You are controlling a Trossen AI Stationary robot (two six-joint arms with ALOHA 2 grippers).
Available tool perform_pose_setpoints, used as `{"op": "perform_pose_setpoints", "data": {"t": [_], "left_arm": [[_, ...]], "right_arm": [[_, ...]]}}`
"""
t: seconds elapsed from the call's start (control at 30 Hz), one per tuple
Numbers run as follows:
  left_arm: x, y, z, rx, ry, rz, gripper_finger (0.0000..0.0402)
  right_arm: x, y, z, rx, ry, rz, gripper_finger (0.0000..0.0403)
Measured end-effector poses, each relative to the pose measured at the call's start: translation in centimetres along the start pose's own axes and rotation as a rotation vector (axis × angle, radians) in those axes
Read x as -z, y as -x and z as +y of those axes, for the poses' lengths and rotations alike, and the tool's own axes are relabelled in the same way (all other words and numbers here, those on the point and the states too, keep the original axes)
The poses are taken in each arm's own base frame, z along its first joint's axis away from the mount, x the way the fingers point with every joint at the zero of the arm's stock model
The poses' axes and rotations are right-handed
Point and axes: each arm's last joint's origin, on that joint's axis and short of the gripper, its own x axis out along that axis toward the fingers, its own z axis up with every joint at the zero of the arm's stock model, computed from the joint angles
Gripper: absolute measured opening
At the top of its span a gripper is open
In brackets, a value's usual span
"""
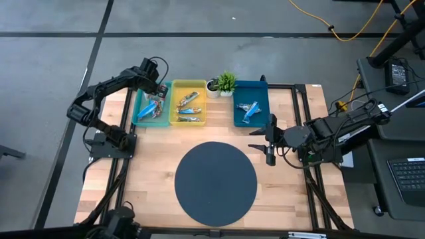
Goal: Pick and place Granola Bars by type
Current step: Put the red granola bar into the green bin, then return to Home Position
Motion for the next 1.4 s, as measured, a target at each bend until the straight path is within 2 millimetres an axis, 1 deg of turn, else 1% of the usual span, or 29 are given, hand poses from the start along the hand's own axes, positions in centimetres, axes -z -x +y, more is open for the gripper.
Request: {"op": "perform_pose_setpoints", "data": {"t": [0.13,0.33,0.4,0.47,0.57,0.67,0.73,0.9,0.97,1.1,1.17,1.2,1.27,1.33,1.4], "left_arm": [[0.0,-0.1,0.0,0.002,-0.002,0.003,0.0063],[0.0,-0.1,-0.1,0.034,-0.002,0.008,0.013],[0.0,0.3,-0.2,0.077,0.0,0.011,0.0147],[-0.3,1.2,-0.5,0.139,0.011,-0.007,0.0158],[-0.6,3.3,-1.3,0.296,0.016,-0.047,0.0165],[-0.4,6.3,-2.9,0.504,-0.009,-0.108,0.0164],[0.3,8.5,-4.3,0.618,-0.04,-0.15,0.016],[3.5,14.9,-8.9,0.87,-0.171,-0.285,0.0144],[5.0,17.8,-10.6,0.994,-0.225,-0.374,0.0134],[8.3,23.5,-12.8,1.245,-0.338,-0.626,0.0099],[9.9,25.5,-13.3,1.335,-0.403,-0.738,0.0071],[10.7,26.3,-13.5,1.365,-0.443,-0.785,0.0054],[12.2,27.2,-14.0,1.379,-0.53,-0.851,0.0018],[13.6,27.7,-14.4,1.366,-0.621,-0.898,0.0007],[14.7,27.7,-15.0,1.324,-0.691,-0.908,0.0003]], "right_arm": [[0.0,0.0,0.0,0.0,0.0,0.0,0.0206],[0.0,0.0,0.0,0.006,0.003,-0.001,0.0206],[0.0,0.0,0.0,0.01,0.004,-0.002,0.0206],[0.0,0.0,0.0,0.011,0.004,-0.002,0.0206],[0.0,0.0,0.0,0.008,0.004,-0.001,0.0206],[0.0,0.0,0.0,0.007,0.027,-0.001,0.0206],[0.0,0.0,0.0,0.006,0.045,-0.001,0.0206],[0.0,0.0,0.0,0.005,0.056,0.0,0.0206],[0.0,0.0,0.0,0.005,0.057,0.0,0.0206],[0.0,0.0,0.0,0.005,0.079,-0.001,0.0206],[0.0,0.0,0.0,0.005,0.089,-0.001,0.0206],[0.0,0.0,0.0,0.005,0.095,0.0,0.0206],[0.0,0.0,0.0,0.005,0.106,-0.002,0.0206],[0.0,0.0,0.0,0.005,0.108,-0.003,0.0206],[0.0,0.0,0.0,0.005,0.108,-0.003,0.0206]]}}
